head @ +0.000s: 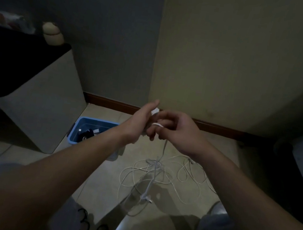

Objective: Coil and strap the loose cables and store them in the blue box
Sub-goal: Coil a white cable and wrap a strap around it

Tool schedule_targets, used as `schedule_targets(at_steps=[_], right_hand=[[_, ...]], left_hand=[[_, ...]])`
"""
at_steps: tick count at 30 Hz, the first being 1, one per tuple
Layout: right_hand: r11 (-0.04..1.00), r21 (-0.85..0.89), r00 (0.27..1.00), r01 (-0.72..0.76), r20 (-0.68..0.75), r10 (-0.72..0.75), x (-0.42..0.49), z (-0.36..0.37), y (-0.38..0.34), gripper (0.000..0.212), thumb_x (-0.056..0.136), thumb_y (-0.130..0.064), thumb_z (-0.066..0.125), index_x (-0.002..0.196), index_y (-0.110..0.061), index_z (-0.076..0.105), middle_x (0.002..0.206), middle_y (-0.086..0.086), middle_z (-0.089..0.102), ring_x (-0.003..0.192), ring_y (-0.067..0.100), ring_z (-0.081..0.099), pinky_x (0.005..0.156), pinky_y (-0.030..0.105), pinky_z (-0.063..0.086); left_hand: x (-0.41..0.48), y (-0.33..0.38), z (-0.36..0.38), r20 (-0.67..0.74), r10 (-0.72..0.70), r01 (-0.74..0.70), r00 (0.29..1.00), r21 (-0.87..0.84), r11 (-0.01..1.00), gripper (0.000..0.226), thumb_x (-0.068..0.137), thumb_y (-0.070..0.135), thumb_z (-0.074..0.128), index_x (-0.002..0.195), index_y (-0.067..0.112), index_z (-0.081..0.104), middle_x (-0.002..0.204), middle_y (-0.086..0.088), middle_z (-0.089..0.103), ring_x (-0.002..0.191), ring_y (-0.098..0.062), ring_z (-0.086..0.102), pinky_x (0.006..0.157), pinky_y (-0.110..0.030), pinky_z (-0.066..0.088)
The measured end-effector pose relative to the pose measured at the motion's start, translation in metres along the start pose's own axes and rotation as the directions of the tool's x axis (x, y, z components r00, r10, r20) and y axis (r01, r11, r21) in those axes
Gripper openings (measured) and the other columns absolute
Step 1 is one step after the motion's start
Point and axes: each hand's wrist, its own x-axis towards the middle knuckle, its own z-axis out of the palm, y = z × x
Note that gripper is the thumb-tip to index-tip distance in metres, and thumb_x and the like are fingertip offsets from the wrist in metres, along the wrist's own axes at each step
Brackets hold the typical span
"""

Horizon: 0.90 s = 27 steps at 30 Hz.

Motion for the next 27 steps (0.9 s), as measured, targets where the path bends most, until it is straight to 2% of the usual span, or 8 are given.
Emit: schedule_targets(at_steps=[4, 7, 10, 13, 18, 20, 24, 27], right_hand=[[0.998, 0.063, 0.999, 0.004, -0.037, -0.001, 0.002, -0.004, 0.003, 0.026, 0.089, 0.013, 0.060, 0.092, -0.011, 0.052, 0.071, 0.007, 0.074, 0.061, 0.017, 0.067, 0.058, 0.027, 0.052], [0.989, -0.138, 0.998, 0.046, -0.038, -0.051, 0.001, -0.005, -0.001, 0.025, 0.084, 0.006, 0.066, 0.087, -0.016, 0.055, 0.065, -0.003, 0.071, 0.055, 0.014, 0.068, 0.053, 0.028, 0.054], [0.885, -0.454, 0.984, 0.101, -0.088, -0.158, 0.000, -0.009, -0.006, 0.025, 0.075, -0.007, 0.072, 0.079, -0.027, 0.056, 0.066, -0.009, 0.067, 0.051, 0.005, 0.063, 0.051, 0.027, 0.051], [0.841, -0.538, 0.975, 0.064, -0.147, -0.168, 0.002, -0.018, -0.006, 0.025, 0.069, -0.018, 0.080, 0.073, -0.023, 0.056, 0.060, -0.008, 0.059, 0.053, 0.005, 0.053, 0.051, 0.029, 0.042], [0.735, -0.674, 0.982, -0.073, -0.178, -0.065, 0.005, -0.030, 0.002, 0.051, 0.061, -0.075, 0.063, 0.068, -0.025, 0.054, 0.058, -0.010, 0.056, 0.052, 0.005, 0.048, 0.053, 0.034, 0.042], [0.802, -0.595, 0.991, -0.047, -0.126, -0.036, 0.007, -0.035, 0.006, 0.056, 0.063, -0.075, 0.066, 0.065, -0.020, 0.055, 0.055, -0.008, 0.052, 0.054, 0.011, 0.047, 0.054, 0.034, 0.038], [0.913, -0.409, 0.999, 0.006, -0.043, -0.026, 0.011, -0.042, 0.014, 0.047, 0.078, -0.052, 0.077, 0.060, -0.016, 0.052, 0.052, -0.009, 0.041, 0.051, 0.006, 0.037, 0.052, 0.029, 0.029], [0.937, -0.345, 0.998, -0.043, -0.049, 0.028, 0.009, -0.048, 0.016, 0.054, 0.077, -0.063, 0.071, 0.057, -0.020, 0.045, 0.053, -0.007, 0.032, 0.051, 0.009, 0.030, 0.050, 0.029, 0.024]], left_hand=[[-0.003, 0.002, -0.001, 0.112, 0.024, -0.034, 0.993, 0.086, 0.996, 0.063, 0.105, 0.046, 0.012, 0.095, 0.000, 0.053, 0.060, -0.012, 0.040, 0.049, -0.020, 0.035, 0.048, -0.030, 0.024], [-0.001, -0.002, 0.000, 0.119, 0.026, -0.037, 0.993, 0.091, 0.995, 0.060, 0.106, 0.047, 0.015, 0.078, 0.007, 0.050, 0.054, -0.008, 0.038, 0.045, -0.014, 0.035, 0.048, -0.029, 0.018], [0.003, -0.008, -0.004, 0.113, 0.030, -0.046, 0.993, 0.138, 0.989, 0.055, 0.100, 0.058, 0.025, 0.083, 0.012, 0.049, 0.059, -0.010, 0.037, 0.044, -0.010, 0.030, 0.045, -0.024, 0.022], [0.001, -0.007, -0.010, 0.208, -0.029, -0.010, 0.978, 0.185, 0.983, 0.060, 0.089, 0.068, 0.023, 0.073, 0.017, 0.049, 0.052, 0.004, 0.030, 0.044, -0.008, 0.023, 0.043, -0.021, 0.024], [-0.002, 0.000, -0.013, 0.271, -0.097, 0.051, 0.958, 0.173, 0.984, 0.070, 0.094, 0.069, 0.025, 0.077, 0.010, 0.059, 0.049, 0.003, 0.024, 0.042, -0.010, 0.017, 0.041, -0.024, 0.015], [-0.006, 0.003, -0.012, 0.259, -0.091, 0.036, 0.961, 0.210, 0.977, 0.062, 0.096, 0.064, 0.031, 0.076, 0.012, 0.058, 0.052, 0.001, 0.022, 0.045, -0.012, 0.016, 0.046, -0.028, 0.013], [-0.011, 0.009, -0.012, 0.200, -0.082, 0.027, 0.976, 0.265, 0.964, 0.047, 0.101, 0.050, 0.041, 0.076, 0.012, 0.053, 0.054, -0.003, 0.022, 0.048, -0.015, 0.014, 0.051, -0.032, 0.011], [-0.010, 0.011, -0.013, 0.224, -0.101, 0.065, 0.969, 0.162, 0.985, 0.045, 0.103, 0.042, 0.041, 0.069, 0.014, 0.050, 0.053, 0.000, 0.020, 0.048, -0.013, 0.012, 0.047, -0.027, 0.011]])
